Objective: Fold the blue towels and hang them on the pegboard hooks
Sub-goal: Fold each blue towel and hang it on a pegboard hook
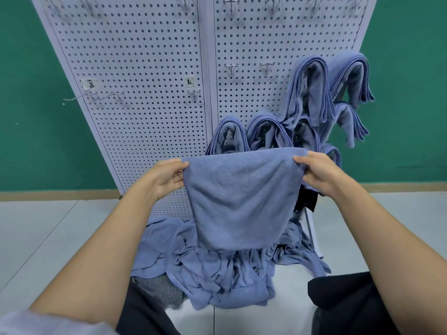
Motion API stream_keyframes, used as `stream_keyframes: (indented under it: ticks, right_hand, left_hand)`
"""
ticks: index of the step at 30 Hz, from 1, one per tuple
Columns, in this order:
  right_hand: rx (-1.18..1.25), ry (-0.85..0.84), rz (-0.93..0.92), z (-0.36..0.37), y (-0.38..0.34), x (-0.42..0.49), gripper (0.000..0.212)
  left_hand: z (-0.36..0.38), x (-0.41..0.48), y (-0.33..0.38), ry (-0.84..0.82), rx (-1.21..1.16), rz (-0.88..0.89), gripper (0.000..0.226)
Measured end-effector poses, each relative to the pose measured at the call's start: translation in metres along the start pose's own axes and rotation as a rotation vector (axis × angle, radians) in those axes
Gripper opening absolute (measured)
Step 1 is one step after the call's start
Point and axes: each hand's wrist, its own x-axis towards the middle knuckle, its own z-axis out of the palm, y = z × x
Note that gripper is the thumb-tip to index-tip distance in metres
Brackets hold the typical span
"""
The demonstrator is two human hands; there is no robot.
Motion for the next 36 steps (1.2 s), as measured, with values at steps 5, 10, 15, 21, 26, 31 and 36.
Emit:
stream_keyframes:
  ticks: [5, 10, 15, 21, 26, 31, 36]
  right_hand:
    - [-0.321, 0.007, -0.089, 0.001, 0.007, -0.006, 0.019]
    - [-0.389, 0.119, -0.099, -0.001, 0.011, -0.002, 0.022]
    - [-0.253, 0.199, -0.085, 0.001, 0.01, -0.004, 0.014]
    - [-0.239, 0.147, -0.044, 0.001, 0.012, -0.001, 0.006]
    - [-0.319, 0.052, -0.05, 0.0, 0.013, -0.002, 0.023]
    - [-0.683, 0.113, -0.191, -0.002, 0.015, -0.006, 0.03]
    - [-0.84, 0.2, -0.285, -0.001, 0.017, -0.009, 0.018]
  left_hand:
    - [0.0, 0.004, -0.003, 0.061, 0.25, 0.065, 0.022]
    - [0.001, 0.003, -0.007, 0.146, 0.325, 0.103, 0.024]
    - [-0.003, 0.006, -0.006, 0.252, 0.231, 0.112, 0.012]
    - [-0.007, 0.001, -0.005, 0.113, 0.237, 0.121, 0.008]
    - [-0.005, -0.002, -0.004, 0.072, 0.459, 0.173, 0.026]
    - [-0.008, 0.001, -0.01, 0.132, 0.655, 0.258, 0.027]
    - [-0.01, 0.002, -0.013, 0.137, 0.745, 0.335, 0.021]
